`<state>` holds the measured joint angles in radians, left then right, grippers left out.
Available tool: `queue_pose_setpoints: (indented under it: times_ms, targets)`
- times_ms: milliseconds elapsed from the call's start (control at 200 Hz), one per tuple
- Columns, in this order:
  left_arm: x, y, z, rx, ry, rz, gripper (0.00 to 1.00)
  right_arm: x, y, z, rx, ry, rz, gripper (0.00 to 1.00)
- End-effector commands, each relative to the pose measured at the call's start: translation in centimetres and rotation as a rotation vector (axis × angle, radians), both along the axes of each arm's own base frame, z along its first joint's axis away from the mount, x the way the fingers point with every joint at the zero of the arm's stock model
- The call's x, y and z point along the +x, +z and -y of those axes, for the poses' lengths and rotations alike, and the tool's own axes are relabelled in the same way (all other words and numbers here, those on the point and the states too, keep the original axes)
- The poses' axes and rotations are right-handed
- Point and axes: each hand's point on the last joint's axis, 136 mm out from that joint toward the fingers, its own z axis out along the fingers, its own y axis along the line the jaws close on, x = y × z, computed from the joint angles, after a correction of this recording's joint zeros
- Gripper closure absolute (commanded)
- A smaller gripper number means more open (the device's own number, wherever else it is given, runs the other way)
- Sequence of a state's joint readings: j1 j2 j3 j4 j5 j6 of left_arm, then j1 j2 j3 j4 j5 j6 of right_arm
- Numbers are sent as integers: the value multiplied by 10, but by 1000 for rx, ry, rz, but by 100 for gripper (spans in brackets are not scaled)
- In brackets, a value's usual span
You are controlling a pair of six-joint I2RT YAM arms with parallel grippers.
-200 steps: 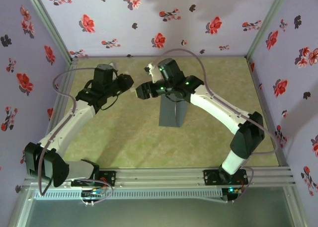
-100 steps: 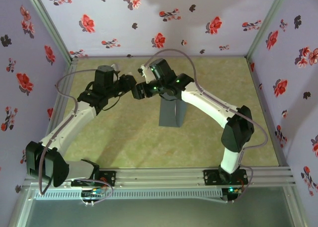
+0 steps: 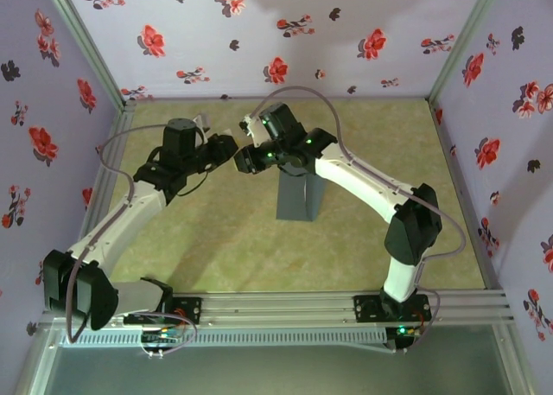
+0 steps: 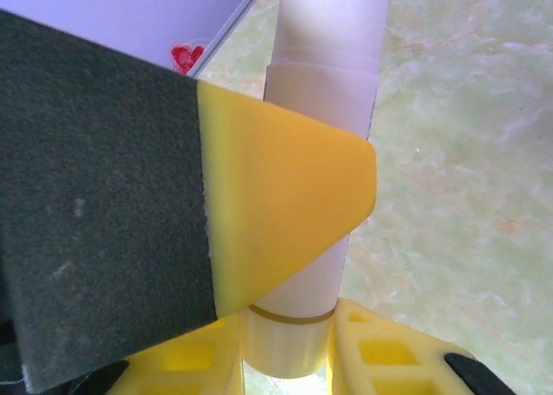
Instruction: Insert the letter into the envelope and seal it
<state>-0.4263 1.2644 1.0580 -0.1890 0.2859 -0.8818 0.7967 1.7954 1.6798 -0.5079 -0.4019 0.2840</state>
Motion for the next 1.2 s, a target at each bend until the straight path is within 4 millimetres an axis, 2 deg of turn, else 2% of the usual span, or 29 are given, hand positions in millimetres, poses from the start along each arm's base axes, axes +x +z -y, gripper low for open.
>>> queue_pose_setpoints:
  times_ms: [0,360,605,795,905,1010,1195]
  targets:
    - [-25,21,21,-84,-158,55,100,2,41,-4,122,35,67,77]
    - [-59,63,45,-271,-390,186,100,-17,93,8,412,194,-33,74]
    - [-73,84,51,-327,-475,243,100,-25,112,12,500,246,-51,73]
    - [-69,86,50,-325,-465,249,100,-23,109,13,493,238,-58,71]
    - [-57,83,42,-318,-409,242,100,-22,100,17,447,215,-58,63]
    - [-40,81,27,-292,-310,239,100,-21,87,23,371,186,-59,48]
    - [-5,56,-16,-61,-39,168,100,-19,63,40,236,108,-43,41]
